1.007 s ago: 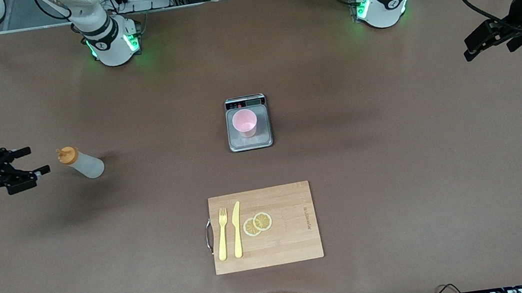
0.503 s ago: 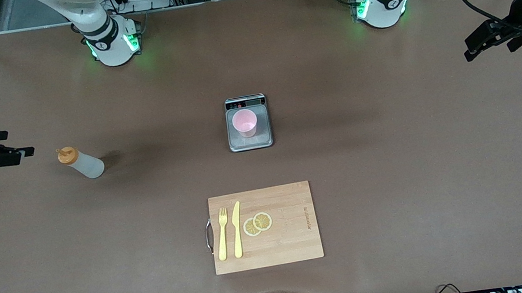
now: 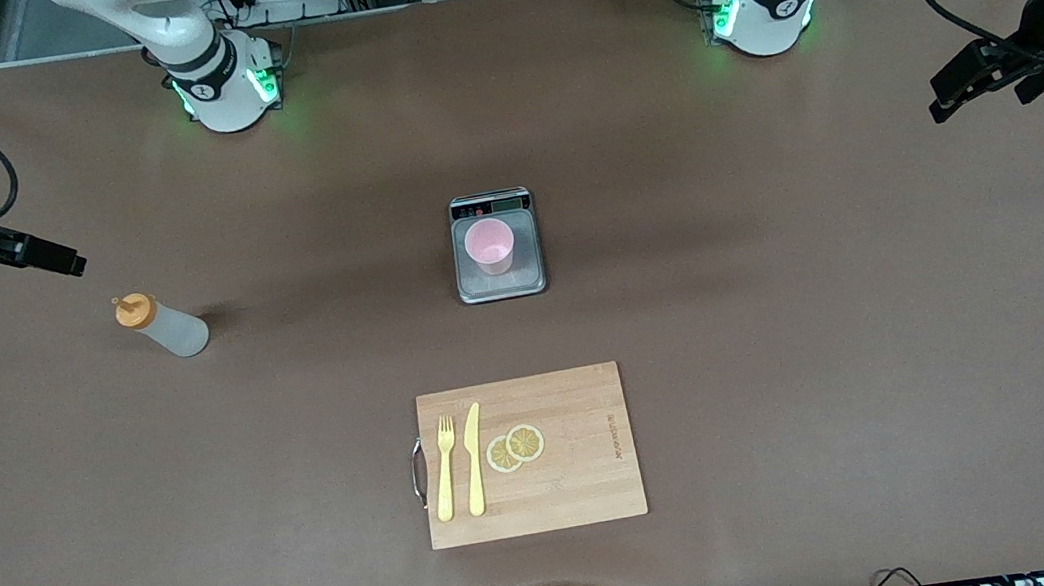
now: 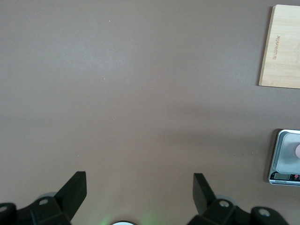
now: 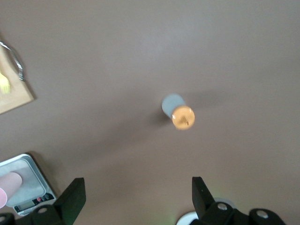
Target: Add sauce to pink cup with both arms
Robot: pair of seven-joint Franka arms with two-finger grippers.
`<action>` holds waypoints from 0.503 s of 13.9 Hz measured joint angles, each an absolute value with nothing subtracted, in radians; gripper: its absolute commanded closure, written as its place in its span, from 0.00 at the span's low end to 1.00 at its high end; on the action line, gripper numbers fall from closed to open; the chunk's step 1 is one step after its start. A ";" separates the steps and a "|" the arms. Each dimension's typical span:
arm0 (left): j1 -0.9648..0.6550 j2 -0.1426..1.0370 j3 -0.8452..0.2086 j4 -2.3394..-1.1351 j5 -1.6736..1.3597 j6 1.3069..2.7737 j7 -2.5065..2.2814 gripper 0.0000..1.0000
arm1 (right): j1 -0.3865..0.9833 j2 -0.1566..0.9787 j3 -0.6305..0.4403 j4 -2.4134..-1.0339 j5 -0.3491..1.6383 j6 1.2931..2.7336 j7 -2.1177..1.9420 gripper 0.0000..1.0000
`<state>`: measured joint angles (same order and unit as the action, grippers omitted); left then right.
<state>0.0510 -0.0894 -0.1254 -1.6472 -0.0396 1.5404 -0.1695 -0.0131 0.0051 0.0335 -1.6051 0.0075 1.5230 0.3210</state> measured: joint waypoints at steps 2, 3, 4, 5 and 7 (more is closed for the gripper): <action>0.051 -0.089 -0.125 -1.647 -0.040 1.540 -0.170 0.00 | -0.013 -0.015 0.030 -1.618 0.002 1.599 0.270 0.00; 0.051 -0.089 -0.125 -1.647 -0.040 1.541 -0.170 0.00 | -0.013 -0.019 0.029 -1.618 0.001 1.634 0.259 0.00; 0.051 -0.089 -0.125 -1.647 -0.040 1.542 -0.169 0.00 | -0.013 -0.022 0.029 -1.618 0.000 1.662 0.252 0.00; 0.051 -0.089 -0.125 -1.647 -0.040 1.544 -0.168 0.00 | -0.013 -0.022 0.029 -1.618 0.000 1.676 0.248 0.00; 0.051 -0.089 -0.125 -1.646 -0.040 1.546 -0.164 0.00 | -0.011 -0.022 0.030 -1.618 -0.004 1.688 0.243 0.00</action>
<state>0.0509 -0.0894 -0.1253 -1.6461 -0.0396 1.5460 -0.1637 -0.0115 -0.0221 0.0304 -1.6180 -0.0044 1.6881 0.2427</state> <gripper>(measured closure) 0.000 0.000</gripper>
